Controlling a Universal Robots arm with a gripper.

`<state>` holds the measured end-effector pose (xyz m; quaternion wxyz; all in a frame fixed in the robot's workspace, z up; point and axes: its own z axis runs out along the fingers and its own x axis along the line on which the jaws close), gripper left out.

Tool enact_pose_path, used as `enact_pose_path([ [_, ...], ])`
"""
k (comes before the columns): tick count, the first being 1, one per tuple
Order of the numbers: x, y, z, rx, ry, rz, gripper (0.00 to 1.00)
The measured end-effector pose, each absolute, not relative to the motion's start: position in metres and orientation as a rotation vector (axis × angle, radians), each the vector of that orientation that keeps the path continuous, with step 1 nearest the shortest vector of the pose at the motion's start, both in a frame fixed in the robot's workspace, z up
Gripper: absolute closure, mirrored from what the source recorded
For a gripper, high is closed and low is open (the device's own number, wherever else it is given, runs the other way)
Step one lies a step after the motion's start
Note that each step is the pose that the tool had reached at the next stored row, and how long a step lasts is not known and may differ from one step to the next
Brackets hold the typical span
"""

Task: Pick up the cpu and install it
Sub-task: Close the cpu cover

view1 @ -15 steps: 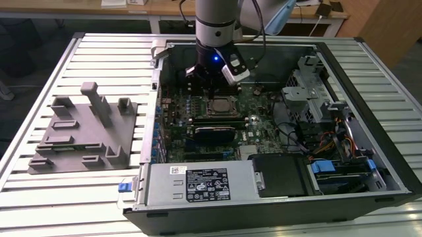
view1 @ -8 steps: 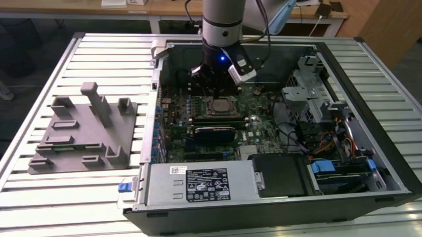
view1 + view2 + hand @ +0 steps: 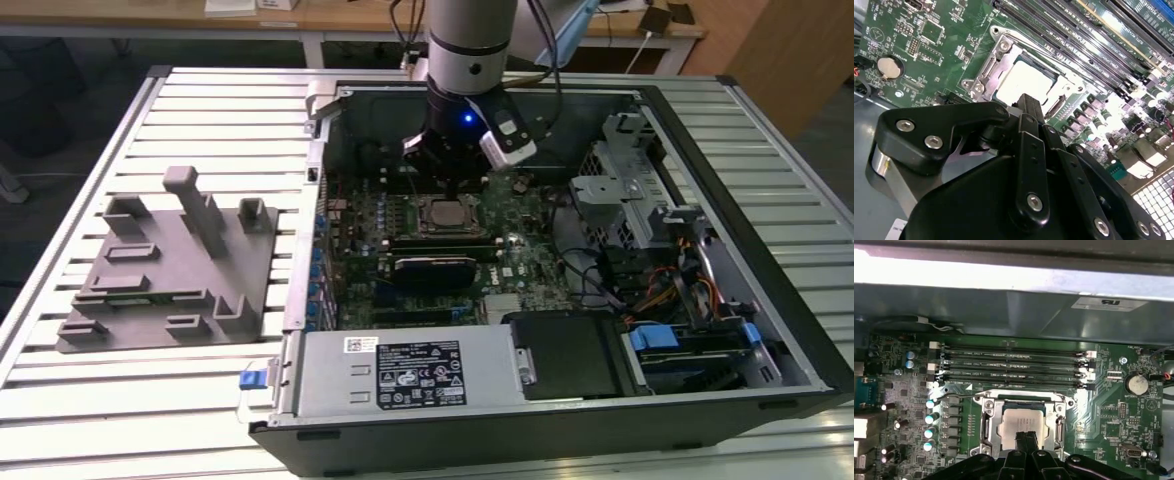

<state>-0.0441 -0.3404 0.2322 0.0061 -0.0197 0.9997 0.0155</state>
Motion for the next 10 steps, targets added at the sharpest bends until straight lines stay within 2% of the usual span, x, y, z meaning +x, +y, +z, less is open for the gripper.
enact_pose_path([
  [10, -0.0441, -0.3403, 0.2382, -0.062, 3.128, 0.049, 0.89],
])
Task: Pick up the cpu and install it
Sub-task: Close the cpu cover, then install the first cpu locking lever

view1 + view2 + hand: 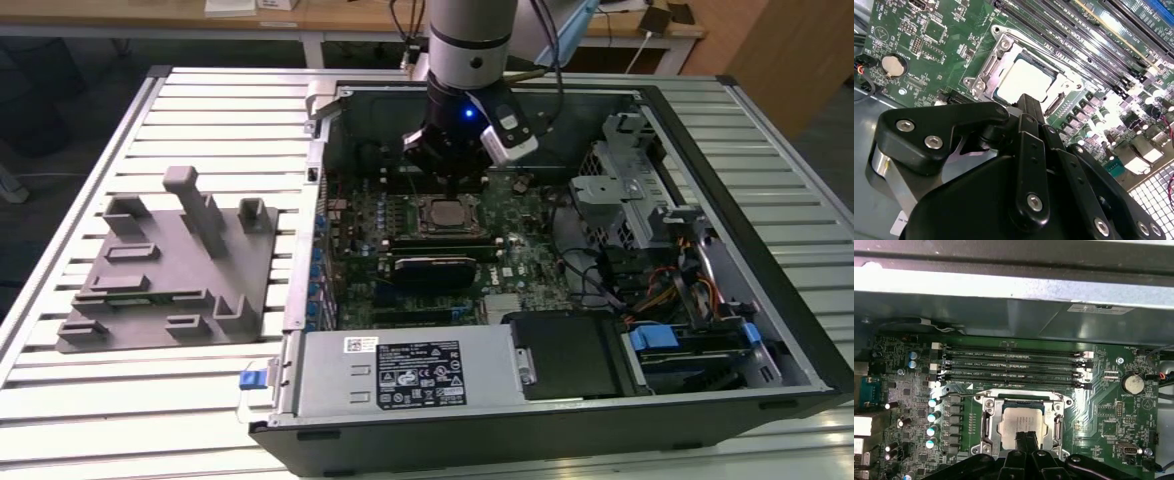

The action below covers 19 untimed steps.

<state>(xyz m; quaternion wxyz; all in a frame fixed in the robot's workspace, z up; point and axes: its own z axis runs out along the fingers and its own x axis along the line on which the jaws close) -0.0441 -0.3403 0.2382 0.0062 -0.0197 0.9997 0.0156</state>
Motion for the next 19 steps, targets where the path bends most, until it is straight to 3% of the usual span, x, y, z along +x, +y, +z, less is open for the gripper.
enact_pose_path([
  [19, -0.0486, -0.3404, 0.2400, -0.062, 3.127, 0.048, 0.89],
])
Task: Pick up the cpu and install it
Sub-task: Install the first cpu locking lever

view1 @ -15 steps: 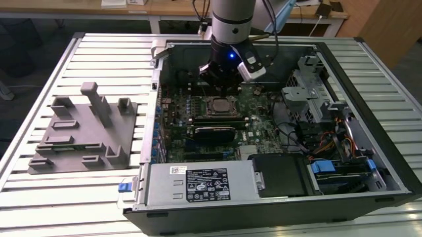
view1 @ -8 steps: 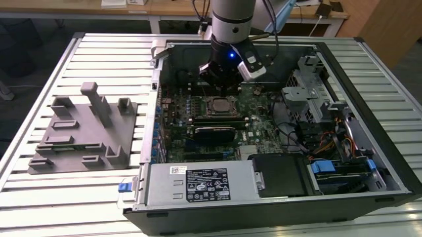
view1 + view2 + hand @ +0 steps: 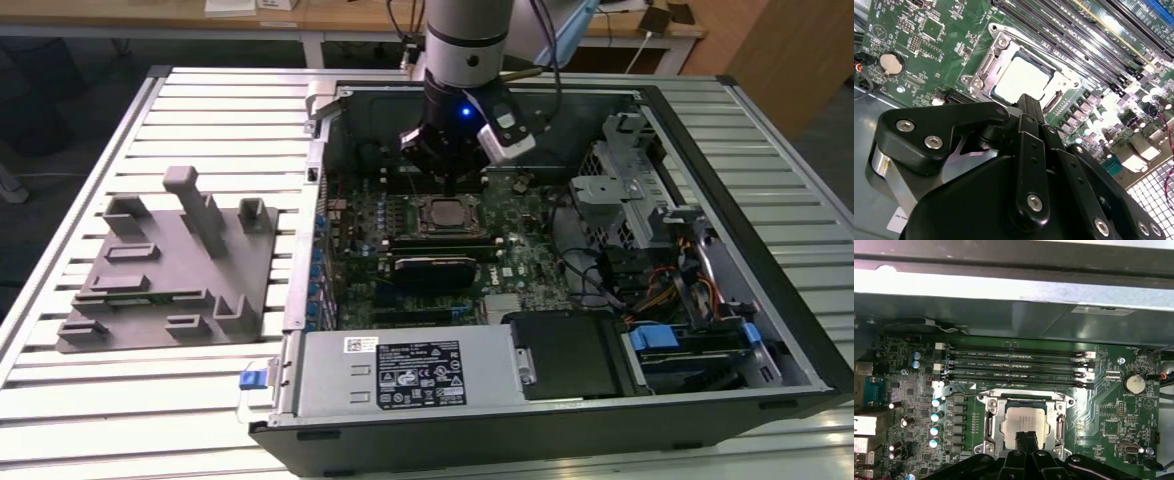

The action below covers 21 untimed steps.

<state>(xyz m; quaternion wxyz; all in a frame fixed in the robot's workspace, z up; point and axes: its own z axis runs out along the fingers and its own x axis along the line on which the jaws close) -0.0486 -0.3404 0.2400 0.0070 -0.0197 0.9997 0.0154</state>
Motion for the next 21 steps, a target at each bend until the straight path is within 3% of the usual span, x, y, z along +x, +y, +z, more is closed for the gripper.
enact_pose_path([
  [21, -0.093, -0.340, 0.240, -0.062, 3.098, 0.047, 0.89],
])
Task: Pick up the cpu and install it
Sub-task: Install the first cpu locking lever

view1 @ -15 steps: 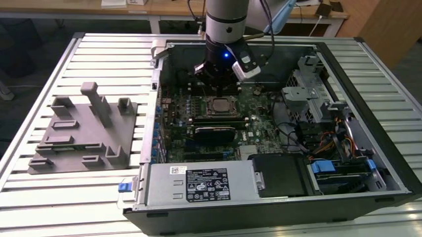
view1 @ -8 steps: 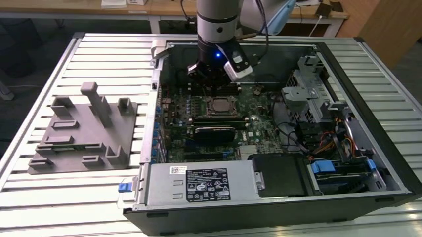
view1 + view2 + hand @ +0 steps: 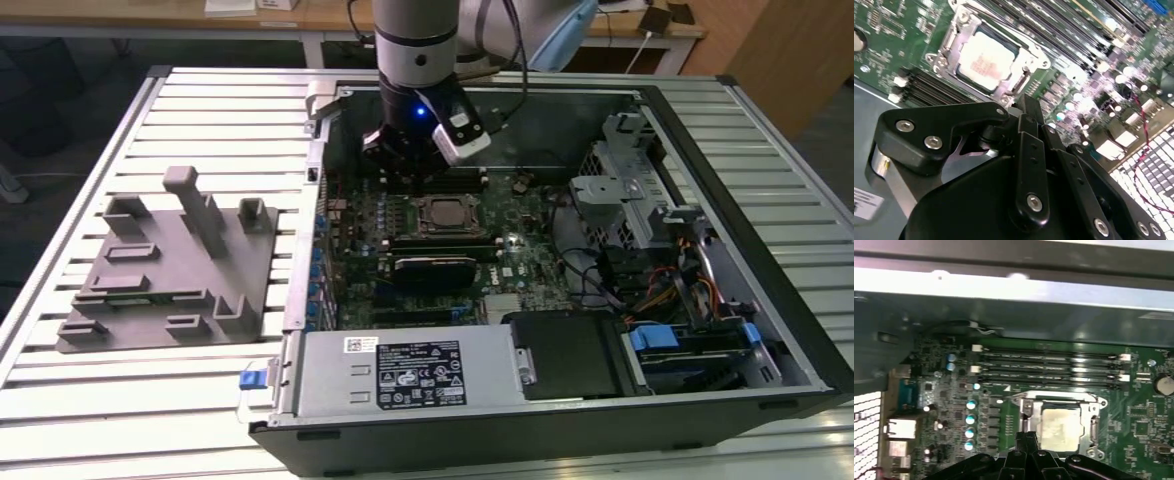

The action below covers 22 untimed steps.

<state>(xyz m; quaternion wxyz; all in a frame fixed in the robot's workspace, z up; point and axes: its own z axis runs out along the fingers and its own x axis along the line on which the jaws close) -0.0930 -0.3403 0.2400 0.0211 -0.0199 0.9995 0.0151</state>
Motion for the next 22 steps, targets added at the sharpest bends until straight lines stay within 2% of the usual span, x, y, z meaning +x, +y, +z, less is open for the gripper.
enact_pose_path([
  [22, -0.099, -0.340, 0.262, -0.062, 3.091, 0.047, 0.89],
])
